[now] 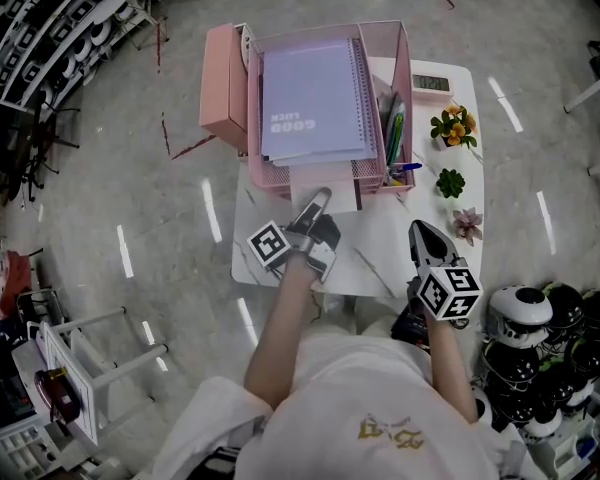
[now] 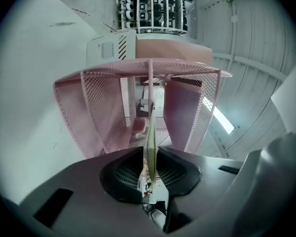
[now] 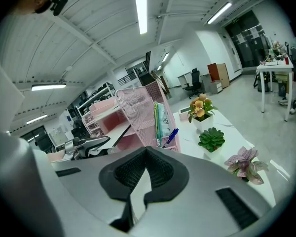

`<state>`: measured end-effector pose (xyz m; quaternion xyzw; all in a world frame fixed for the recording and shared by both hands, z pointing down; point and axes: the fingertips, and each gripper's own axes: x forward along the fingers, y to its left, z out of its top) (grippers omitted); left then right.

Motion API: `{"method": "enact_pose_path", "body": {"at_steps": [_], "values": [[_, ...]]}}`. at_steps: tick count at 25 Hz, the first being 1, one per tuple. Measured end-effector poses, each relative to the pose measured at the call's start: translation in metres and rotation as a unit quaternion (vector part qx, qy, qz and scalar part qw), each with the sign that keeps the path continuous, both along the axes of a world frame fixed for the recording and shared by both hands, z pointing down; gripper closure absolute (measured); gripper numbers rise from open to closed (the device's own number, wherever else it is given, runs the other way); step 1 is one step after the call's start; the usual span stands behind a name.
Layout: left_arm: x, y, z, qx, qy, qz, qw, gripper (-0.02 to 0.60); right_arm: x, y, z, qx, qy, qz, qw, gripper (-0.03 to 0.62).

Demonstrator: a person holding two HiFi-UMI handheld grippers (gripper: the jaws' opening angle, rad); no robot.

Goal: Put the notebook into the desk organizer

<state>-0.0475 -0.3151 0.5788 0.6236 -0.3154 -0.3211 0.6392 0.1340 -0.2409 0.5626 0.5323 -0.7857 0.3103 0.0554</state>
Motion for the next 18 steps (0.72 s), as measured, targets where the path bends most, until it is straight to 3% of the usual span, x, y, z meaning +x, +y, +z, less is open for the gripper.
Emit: {"method": "enact_pose_path", "body": {"at_steps": [12, 15, 18], "values": [[-0.008, -0.017, 0.013, -0.005, -0.025, -0.006, 0.9997, 0.413, 0.000, 0.002, 0.002, 0.000, 0.001, -0.001, 1.000, 0.582], [-0.011, -0.013, 0.019, -0.013, -0.045, 0.001, 0.9989, 0.345, -0.001, 0.004, -0.001, 0.004, 0.001, 0.000, 1.000, 0.582], [-0.008, -0.007, 0.005, 0.009, -0.050, 0.006, 0.9987, 0.282, -0.002, 0.007, -0.005, 0.008, 0.000, 0.002, 1.000, 0.582]]}}
